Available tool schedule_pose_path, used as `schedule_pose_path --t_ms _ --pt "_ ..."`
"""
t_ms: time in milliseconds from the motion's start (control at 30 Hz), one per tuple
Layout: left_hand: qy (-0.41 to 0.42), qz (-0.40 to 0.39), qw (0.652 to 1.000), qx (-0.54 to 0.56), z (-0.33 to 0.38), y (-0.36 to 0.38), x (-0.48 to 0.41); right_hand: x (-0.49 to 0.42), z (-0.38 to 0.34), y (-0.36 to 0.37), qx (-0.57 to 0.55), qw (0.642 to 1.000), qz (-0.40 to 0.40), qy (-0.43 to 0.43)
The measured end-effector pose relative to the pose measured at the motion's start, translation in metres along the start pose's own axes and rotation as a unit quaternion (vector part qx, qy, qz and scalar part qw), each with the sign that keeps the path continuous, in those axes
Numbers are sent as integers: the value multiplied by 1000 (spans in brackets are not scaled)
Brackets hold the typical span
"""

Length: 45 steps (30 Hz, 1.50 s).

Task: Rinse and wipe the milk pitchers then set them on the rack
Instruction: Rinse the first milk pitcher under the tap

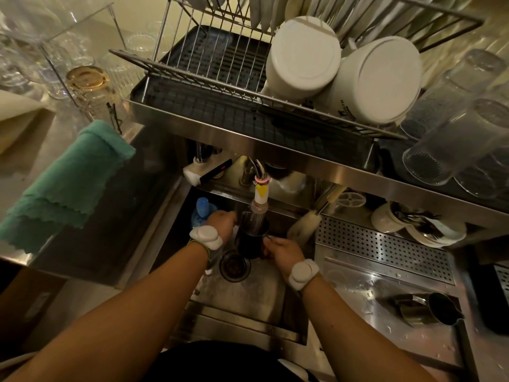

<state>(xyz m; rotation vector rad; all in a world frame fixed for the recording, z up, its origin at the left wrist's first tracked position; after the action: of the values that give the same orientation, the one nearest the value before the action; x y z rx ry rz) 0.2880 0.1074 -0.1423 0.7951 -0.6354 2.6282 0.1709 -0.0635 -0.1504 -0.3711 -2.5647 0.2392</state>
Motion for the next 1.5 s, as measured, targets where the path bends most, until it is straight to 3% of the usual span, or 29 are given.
schedule_pose_path --t_ms 100,200,333,433,533,667,767,867,1033,1167,1500 --pt "2 -22 1000 -17 5 1 6 -2 -7 -5 9 1000 29 5" --pt "6 35 999 -9 13 -5 8 -3 -14 -5 76 997 20 9" --pt "20 68 997 19 22 -9 12 -5 -17 1 -3 999 27 41" --pt "17 78 997 11 26 -13 16 -6 -19 5 -3 998 32 53" --pt "30 99 993 -63 29 -17 18 -6 -18 8 -61 994 38 77" --pt "54 118 987 -95 32 -22 20 -1 -1 16 -293 935 78 186" --pt "79 128 983 -109 38 -28 19 3 3 23 -378 897 86 213" --pt "105 197 967 -125 46 -39 19 2 2 29 -462 855 92 219" --pt "83 312 936 -138 54 -58 23 -1 -1 41 -544 801 62 242" --pt "90 314 938 -119 64 -61 20 1 0 49 -566 781 24 261" --pt "121 280 948 -88 77 -64 18 1 6 44 -611 739 81 271"
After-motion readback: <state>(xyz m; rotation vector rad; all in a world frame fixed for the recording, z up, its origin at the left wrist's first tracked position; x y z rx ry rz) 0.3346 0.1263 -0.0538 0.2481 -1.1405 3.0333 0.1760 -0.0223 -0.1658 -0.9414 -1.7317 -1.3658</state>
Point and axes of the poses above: each hand's wrist, its own x-axis away from the middle knuckle, its own y-axis out of the palm, z = x × y, the point moved 5 cm from there along -x, towards the middle knuckle, and after that the axes turned 5 degrees about -y, right-handed, at the moved point
